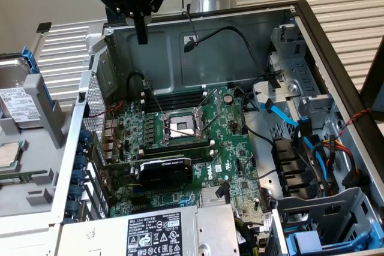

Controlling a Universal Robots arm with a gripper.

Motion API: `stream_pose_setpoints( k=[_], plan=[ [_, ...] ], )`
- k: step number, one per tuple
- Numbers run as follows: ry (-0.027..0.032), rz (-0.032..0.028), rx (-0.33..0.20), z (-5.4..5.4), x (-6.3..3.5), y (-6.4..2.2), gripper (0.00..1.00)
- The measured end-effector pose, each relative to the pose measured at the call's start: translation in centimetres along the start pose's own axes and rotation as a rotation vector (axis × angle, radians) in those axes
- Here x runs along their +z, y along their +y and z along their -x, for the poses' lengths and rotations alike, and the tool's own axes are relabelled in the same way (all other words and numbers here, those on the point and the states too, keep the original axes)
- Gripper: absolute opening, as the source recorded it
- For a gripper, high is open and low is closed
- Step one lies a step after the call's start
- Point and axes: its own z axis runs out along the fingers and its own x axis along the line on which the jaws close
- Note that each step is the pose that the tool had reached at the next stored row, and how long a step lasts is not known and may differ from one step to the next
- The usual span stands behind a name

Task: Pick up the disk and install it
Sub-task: 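Reach for the disk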

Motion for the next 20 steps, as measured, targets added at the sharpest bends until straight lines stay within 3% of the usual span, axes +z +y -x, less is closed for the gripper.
stream_pose_setpoints(
  k=[4, 8, 14, 20],
  plan=[
    [0.0001, -0.0001, 0.000, -1.0, -0.22, 0.01, 0.11],
    [0.0000, -0.0001, 0.000, -1.6, -0.20, 0.68, 0.11],
    [0.0015, -0.0011, 0.011, -1.9, -0.05, 1.26, 0.11],
    [0.0025, 0.0000, 0.013, -4.4, -0.04, 1.08, 0.11]
  ],
)
